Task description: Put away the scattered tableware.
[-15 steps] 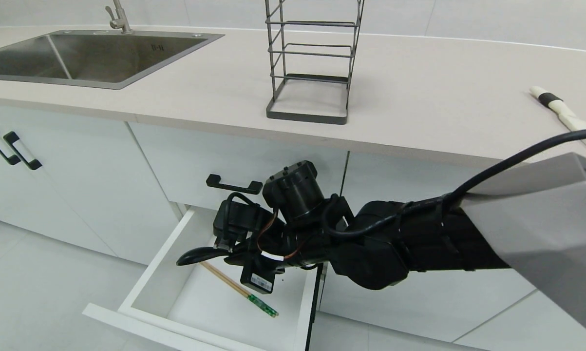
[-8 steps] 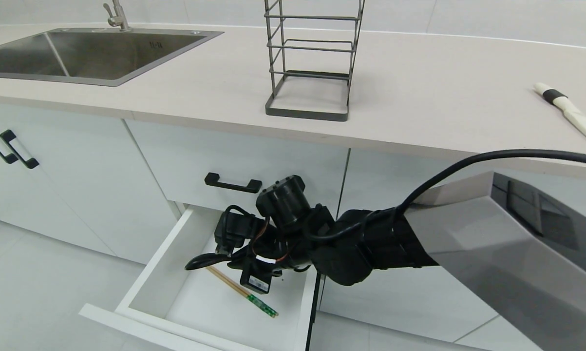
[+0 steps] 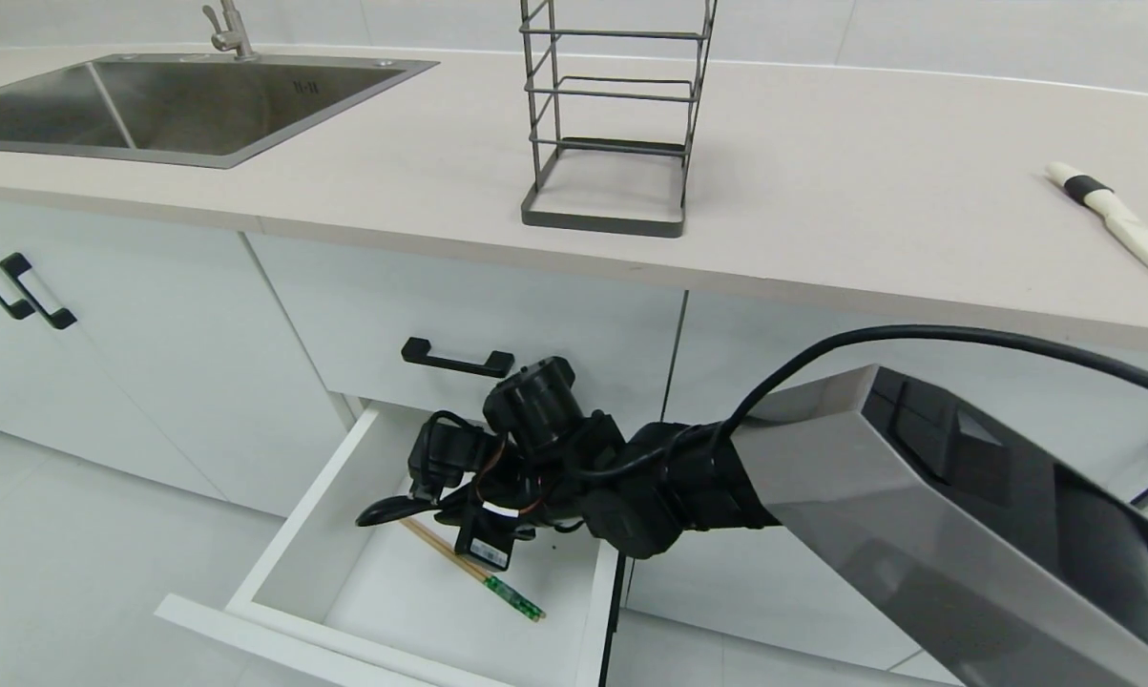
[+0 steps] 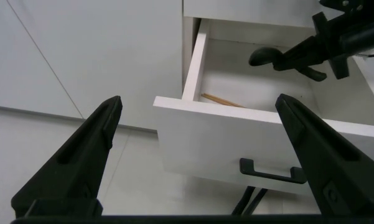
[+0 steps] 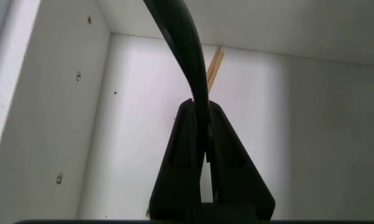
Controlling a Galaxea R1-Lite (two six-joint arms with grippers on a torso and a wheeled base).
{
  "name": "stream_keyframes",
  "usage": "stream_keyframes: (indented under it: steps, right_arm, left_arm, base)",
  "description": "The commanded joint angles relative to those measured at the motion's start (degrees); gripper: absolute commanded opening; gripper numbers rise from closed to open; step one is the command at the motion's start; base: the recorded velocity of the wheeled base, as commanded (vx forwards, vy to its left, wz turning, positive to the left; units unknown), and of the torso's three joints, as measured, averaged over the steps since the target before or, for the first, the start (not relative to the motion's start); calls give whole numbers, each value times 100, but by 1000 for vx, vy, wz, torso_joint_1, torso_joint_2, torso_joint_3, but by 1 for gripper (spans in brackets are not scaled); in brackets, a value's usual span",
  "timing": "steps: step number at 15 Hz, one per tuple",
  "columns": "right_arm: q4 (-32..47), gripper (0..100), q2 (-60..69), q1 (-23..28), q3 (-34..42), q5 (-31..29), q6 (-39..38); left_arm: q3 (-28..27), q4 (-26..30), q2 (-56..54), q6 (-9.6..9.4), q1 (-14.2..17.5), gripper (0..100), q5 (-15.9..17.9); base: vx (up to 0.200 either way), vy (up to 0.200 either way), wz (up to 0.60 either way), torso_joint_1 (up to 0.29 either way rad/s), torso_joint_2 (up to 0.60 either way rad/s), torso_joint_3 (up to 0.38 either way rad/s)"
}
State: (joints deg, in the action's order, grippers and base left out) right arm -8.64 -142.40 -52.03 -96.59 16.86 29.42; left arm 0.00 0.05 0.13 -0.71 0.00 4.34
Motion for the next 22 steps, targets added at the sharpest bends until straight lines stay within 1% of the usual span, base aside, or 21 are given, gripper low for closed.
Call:
stream_keyframes:
  steps: [1, 7, 11, 13, 14, 17, 22]
  right_arm:
    - [3, 0, -429, 17, -466, 10, 3]
    - [-59, 0, -992, 26, -1249, -34, 20]
    - [-23, 0, -1062, 44, -1257, -34, 29]
    - [-23, 0, -1053, -62, -1257, -16, 73]
    - [3, 0, -1044, -194, -1257, -7, 82]
    - [-6, 0, -1080, -290, -1284, -16, 73]
    - [205, 0, -1361, -325, -1714, -25, 73]
  left_arm:
    - [0, 4, 4, 0, 0, 100, 5]
    - [0, 4, 4, 0, 0, 100, -3]
    - [0, 4, 4, 0, 0, 100, -3]
    - [0, -5, 13, 0, 0, 100, 5]
    - [0, 4, 4, 0, 0, 100, -3]
    - [0, 4, 4, 0, 0, 100, -3]
    - [0, 4, 4, 0, 0, 100, -3]
  base:
    - [0, 0, 0, 0, 0, 0]
    - [0, 0, 0, 0, 0, 0]
    - [0, 0, 0, 0, 0, 0]
    - [0, 0, 0, 0, 0, 0]
    - [0, 0, 0, 0, 0, 0]
    - [0, 0, 0, 0, 0, 0]
    - [0, 0, 0, 0, 0, 0]
